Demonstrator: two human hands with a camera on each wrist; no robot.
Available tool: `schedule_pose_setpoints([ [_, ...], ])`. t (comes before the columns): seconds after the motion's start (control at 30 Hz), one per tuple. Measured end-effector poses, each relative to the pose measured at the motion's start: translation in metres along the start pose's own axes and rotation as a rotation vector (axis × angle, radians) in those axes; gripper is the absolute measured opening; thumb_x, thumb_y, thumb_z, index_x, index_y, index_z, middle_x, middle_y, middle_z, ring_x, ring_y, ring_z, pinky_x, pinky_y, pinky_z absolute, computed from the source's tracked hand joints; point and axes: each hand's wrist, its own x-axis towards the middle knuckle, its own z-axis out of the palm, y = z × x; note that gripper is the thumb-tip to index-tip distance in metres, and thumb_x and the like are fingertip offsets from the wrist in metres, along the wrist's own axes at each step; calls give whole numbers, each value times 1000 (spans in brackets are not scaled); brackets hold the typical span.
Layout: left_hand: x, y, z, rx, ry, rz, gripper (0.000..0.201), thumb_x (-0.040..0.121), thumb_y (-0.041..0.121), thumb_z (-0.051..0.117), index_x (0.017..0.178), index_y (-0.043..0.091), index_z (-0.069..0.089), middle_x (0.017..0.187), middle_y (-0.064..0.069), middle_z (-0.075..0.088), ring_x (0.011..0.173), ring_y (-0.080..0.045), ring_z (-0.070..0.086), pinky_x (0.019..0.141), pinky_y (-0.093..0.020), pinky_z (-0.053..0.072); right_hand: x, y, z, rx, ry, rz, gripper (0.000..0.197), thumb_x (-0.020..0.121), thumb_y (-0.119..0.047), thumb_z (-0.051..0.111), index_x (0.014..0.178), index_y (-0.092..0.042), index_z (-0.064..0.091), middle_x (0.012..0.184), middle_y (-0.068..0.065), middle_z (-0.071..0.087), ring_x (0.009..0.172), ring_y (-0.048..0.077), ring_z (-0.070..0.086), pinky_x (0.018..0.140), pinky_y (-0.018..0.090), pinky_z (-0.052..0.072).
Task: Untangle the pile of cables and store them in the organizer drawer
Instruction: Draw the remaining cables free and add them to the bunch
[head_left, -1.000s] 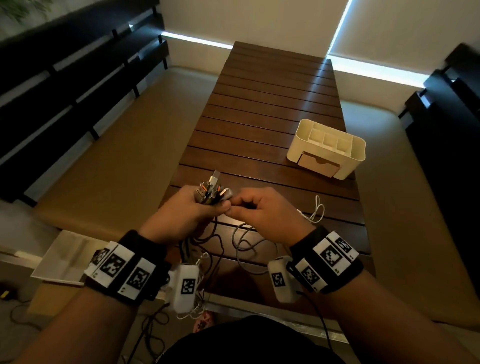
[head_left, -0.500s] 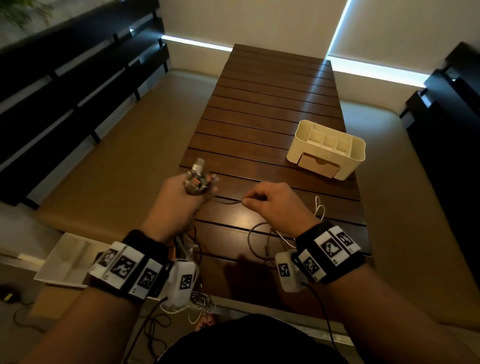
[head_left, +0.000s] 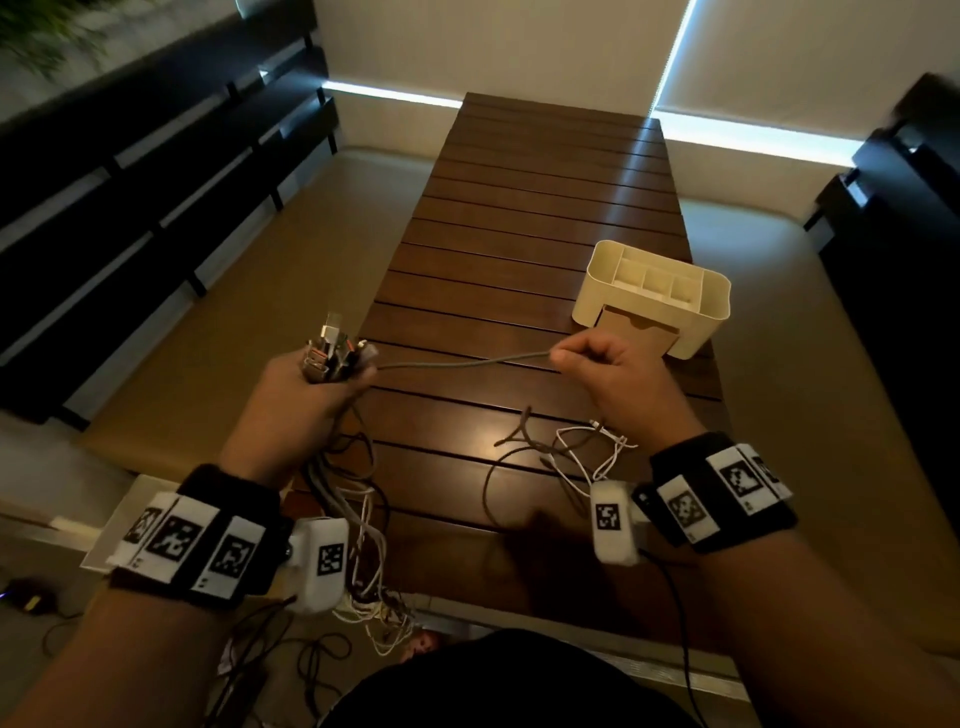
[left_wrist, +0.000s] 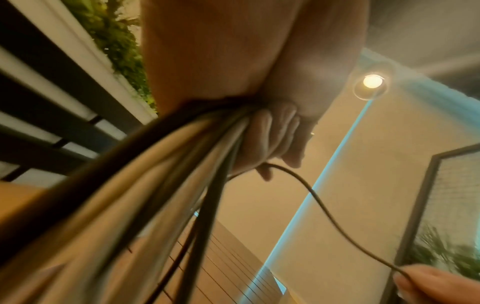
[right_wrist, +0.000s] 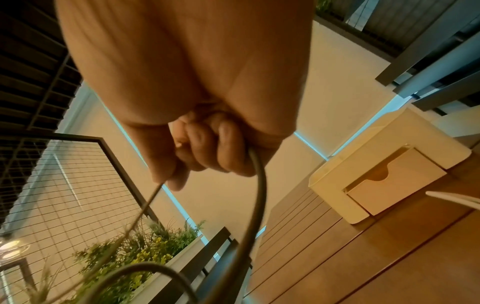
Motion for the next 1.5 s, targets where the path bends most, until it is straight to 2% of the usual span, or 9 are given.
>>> schedule_pose_setpoints([
  [0.33, -19, 21, 67, 225, -309, 254, 18, 93, 17, 69, 77, 24, 64, 57, 22, 58, 49, 4, 48, 50, -10, 35, -13, -25, 33, -65, -248, -84, 7, 94, -29, 66, 92, -31, 73, 88, -6, 71, 83, 11, 64, 75, 26, 51],
  [0.53, 2, 1, 15, 113, 51, 74, 8, 93, 19, 69, 95, 26, 72, 56, 15, 56, 49, -4, 42, 49, -21, 36, -10, -6, -7, -39, -41, 15, 8, 93, -31, 67, 87, -35, 72, 89, -11, 70, 85, -1, 62, 77, 23, 46],
  [0.6, 4, -2, 5, 142, 48, 12, 8, 91, 28, 70, 87, 23, 71, 61, 6, 52, 57, -14, 41, 54, -29, 36, -8, -1, -14, -14, 24, 35, 11, 92, -29, 69, 82, -34, 72, 87, -10, 70, 84, 1, 62, 77, 24, 45],
  [0.7, 0, 4, 17, 164, 44, 73, 8, 91, 25, 71, 89, 18, 69, 67, 4, 56, 51, -4, 48, 52, -22, 43, -9, -2, -3, -61, -45, 64, 9, 92, -28, 68, 85, -29, 73, 88, -10, 70, 85, 3, 63, 75, 23, 46],
  [0.77, -8, 13, 34, 176, -9, 170, 4, 91, 16, 71, 90, 14, 68, 74, 7, 62, 54, 7, 55, 54, -8, 41, -13, -7, 12, -101, -141, 60, 8, 92, -29, 68, 88, -27, 74, 87, -9, 71, 83, 5, 64, 72, 23, 48],
  [0.93, -22, 14, 72, 196, -331, 225, 12, 91, 14, 71, 80, 14, 66, 62, 13, 59, 53, 1, 48, 53, -14, 37, -17, -18, 35, -70, -256, -36, 8, 94, -26, 67, 90, -30, 73, 82, -17, 68, 77, -3, 61, 69, 12, 44],
  [1.03, -14, 13, 60, 206, -215, 222, 29, 94, 17, 68, 67, 23, 58, 51, 17, 53, 46, 2, 42, 50, -14, 32, -17, -18, 24, -62, -228, 0, 8, 94, -32, 66, 91, -32, 73, 83, -18, 69, 76, 0, 62, 68, 13, 47],
  [1.23, 22, -11, -10, -166, 229, -104, 11, 91, 21, 70, 95, 31, 74, 50, 14, 44, 43, -9, 33, 47, -26, 28, -18, -4, -4, 31, -110, 181, 17, 97, -30, 61, 90, -21, 73, 62, -8, 56, 48, 1, 46, 51, 19, 39],
  [1.5, 22, -13, 3, -128, 119, -141, 14, 93, 18, 67, 105, 23, 73, 48, 14, 43, 46, -11, 28, 47, -25, 25, -48, -34, 30, 280, -688, 285, 18, 106, -22, 45, 103, -10, 59, 69, 8, 66, 50, 17, 59, 45, 25, 42],
])
